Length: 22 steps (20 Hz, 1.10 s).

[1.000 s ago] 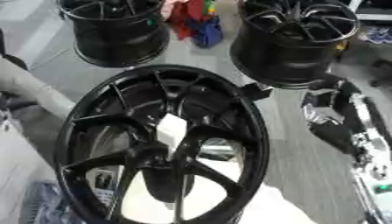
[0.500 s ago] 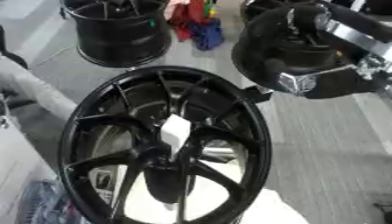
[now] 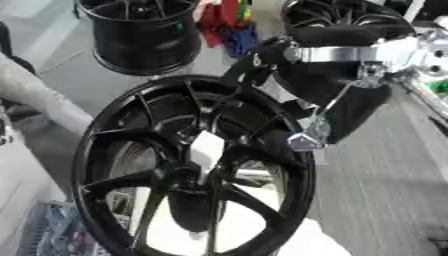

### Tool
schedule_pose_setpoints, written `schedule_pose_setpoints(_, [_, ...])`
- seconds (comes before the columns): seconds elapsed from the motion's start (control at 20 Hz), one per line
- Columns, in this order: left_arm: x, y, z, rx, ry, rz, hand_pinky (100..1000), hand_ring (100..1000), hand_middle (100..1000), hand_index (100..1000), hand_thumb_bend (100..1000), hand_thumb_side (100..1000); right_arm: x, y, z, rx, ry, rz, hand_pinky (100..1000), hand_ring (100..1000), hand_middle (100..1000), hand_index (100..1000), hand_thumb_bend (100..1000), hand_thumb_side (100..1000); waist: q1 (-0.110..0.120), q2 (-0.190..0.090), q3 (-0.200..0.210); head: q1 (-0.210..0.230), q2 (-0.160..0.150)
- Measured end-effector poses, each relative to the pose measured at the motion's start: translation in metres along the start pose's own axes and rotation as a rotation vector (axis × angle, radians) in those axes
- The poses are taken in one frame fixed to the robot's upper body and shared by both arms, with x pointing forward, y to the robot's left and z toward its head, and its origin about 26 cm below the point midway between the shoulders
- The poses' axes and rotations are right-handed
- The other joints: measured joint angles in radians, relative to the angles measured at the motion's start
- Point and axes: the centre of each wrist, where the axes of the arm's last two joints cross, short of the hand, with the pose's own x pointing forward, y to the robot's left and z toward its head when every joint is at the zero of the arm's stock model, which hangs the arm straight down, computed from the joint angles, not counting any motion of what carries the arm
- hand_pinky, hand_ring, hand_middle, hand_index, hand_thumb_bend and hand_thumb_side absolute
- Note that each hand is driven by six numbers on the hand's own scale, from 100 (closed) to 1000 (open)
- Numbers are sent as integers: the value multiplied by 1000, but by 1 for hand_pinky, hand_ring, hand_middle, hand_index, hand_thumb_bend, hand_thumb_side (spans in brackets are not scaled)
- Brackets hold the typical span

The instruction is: Pull the pin out of the wheel hub.

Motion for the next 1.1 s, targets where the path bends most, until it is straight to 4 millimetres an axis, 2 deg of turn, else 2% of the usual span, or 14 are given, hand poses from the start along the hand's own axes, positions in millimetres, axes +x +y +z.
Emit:
schedule_pose_setpoints(0.65, [0,0,0,-13,-2,-3,648,658,746,801,309,337,-14,-2,-38,37,-14,-2,810,813,848,931,348,271,1,1,11,-11,0])
schedule_pose_setpoints(1.1, [1,-2,0,-22,-3,-2,648,659,746,801,307,337,-26,4,-61,52,-17,-4,809,809,839,932,323,280,1,4,16,-16,0])
